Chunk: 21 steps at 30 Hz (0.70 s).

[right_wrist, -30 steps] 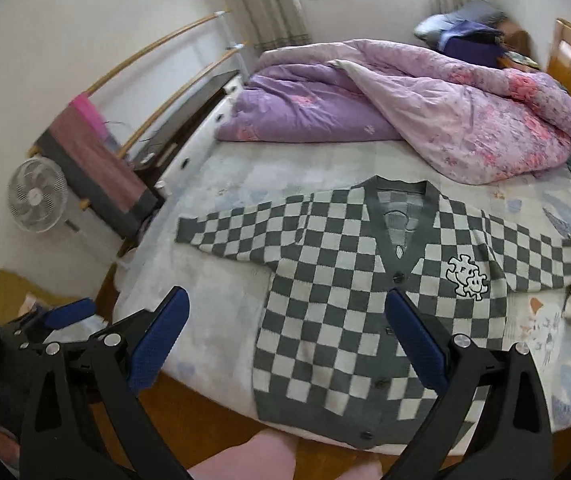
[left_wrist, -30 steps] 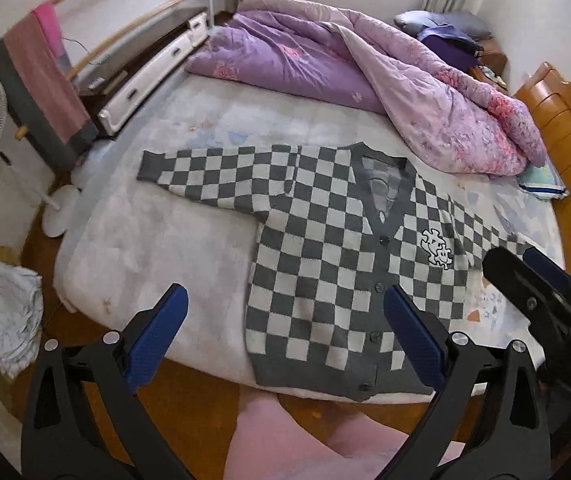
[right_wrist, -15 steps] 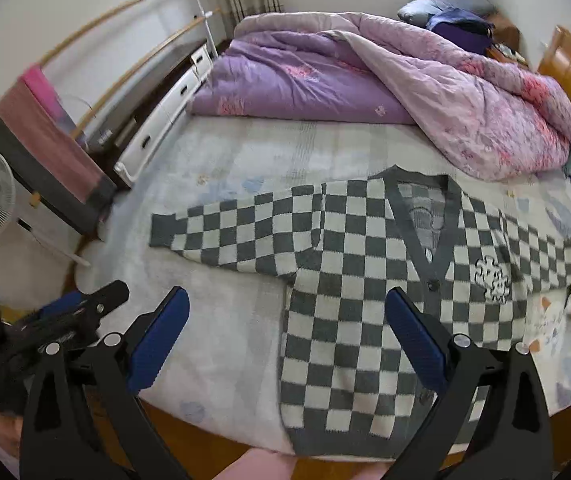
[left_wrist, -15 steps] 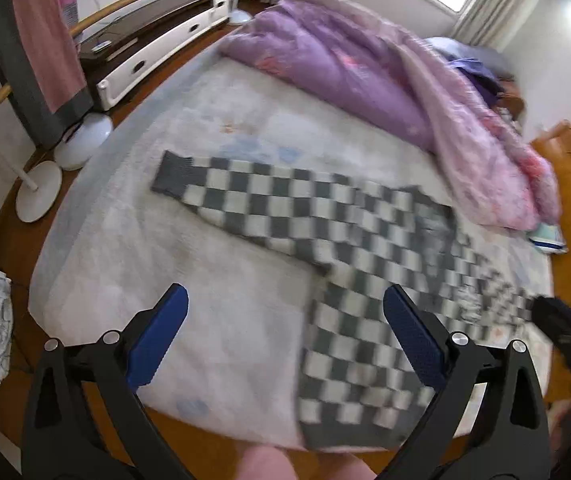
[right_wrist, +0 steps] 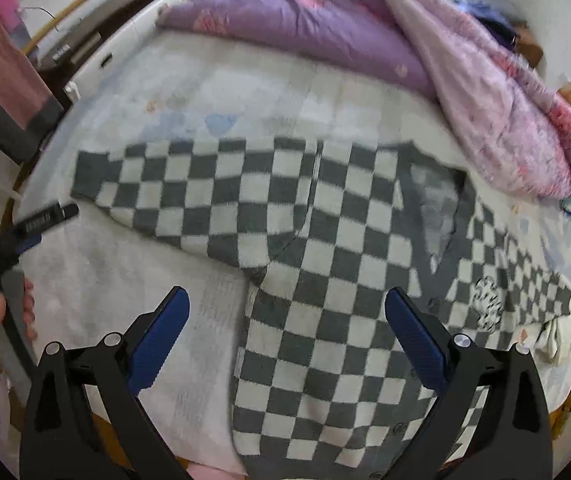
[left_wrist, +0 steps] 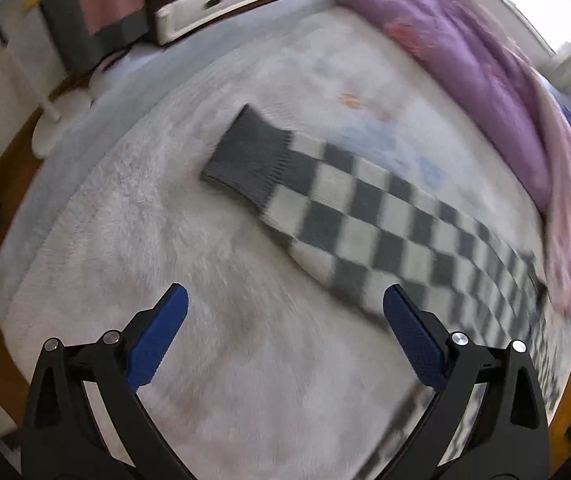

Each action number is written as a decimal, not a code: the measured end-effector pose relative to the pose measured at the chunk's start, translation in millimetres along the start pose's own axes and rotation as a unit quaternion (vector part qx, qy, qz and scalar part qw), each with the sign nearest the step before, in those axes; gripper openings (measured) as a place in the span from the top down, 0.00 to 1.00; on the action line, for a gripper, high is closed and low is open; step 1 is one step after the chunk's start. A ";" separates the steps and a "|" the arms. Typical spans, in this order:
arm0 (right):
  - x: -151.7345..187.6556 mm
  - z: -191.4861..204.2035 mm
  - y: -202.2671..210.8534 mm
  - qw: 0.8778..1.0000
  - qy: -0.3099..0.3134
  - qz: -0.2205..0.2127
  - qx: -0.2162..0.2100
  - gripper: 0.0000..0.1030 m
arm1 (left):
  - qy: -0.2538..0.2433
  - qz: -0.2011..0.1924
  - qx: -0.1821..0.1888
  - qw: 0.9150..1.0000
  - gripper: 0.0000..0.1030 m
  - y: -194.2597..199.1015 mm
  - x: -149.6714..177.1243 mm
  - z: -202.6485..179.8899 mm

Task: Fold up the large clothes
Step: 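Move the left tool to the sleeve cuff and close on it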

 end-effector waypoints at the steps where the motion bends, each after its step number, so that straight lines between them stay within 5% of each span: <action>1: 0.0 -1.0 -13.6 1.000 -0.008 0.014 -0.007 0.08 | 0.011 0.005 0.002 1.000 0.05 -11.0 -5.9 3.6; 7: 9.6 -1.5 -54.4 0.996 -0.055 0.060 -0.045 0.08 | 0.063 -0.015 -0.035 0.997 0.05 -70.9 -48.5 22.8; 11: 20.8 -3.2 -74.1 0.993 -0.063 0.087 -0.051 0.08 | 0.051 -0.027 -0.050 0.997 0.06 -91.4 -71.1 18.9; 13: 25.4 -5.3 -81.8 0.993 -0.061 0.092 -0.048 0.08 | 0.043 -0.019 -0.055 0.997 0.32 -102.6 -80.2 15.9; 16: 31.0 -11.4 -92.2 0.993 -0.061 0.095 -0.042 0.08 | 0.037 -0.046 -0.049 0.997 0.44 -106.1 -91.3 12.5; 19: 34.7 -19.8 -101.4 0.993 -0.070 0.089 -0.043 0.08 | 0.034 -0.052 -0.026 0.998 0.77 -98.6 -99.7 12.0; 21: 33.8 -28.1 -107.3 0.993 -0.077 0.079 -0.043 0.08 | 0.040 -0.053 0.008 0.998 0.84 -84.9 -104.6 10.0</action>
Point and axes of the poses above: each gripper's, at about its wrist camera, not at the fingertips, and y roughly against the way its jaws point, z to its left, x to its underside, the point moved 1 cm from there along -y, roughly the way its jaws point, and after that the axes turned 14 degrees about y, right-handed, at the moved point
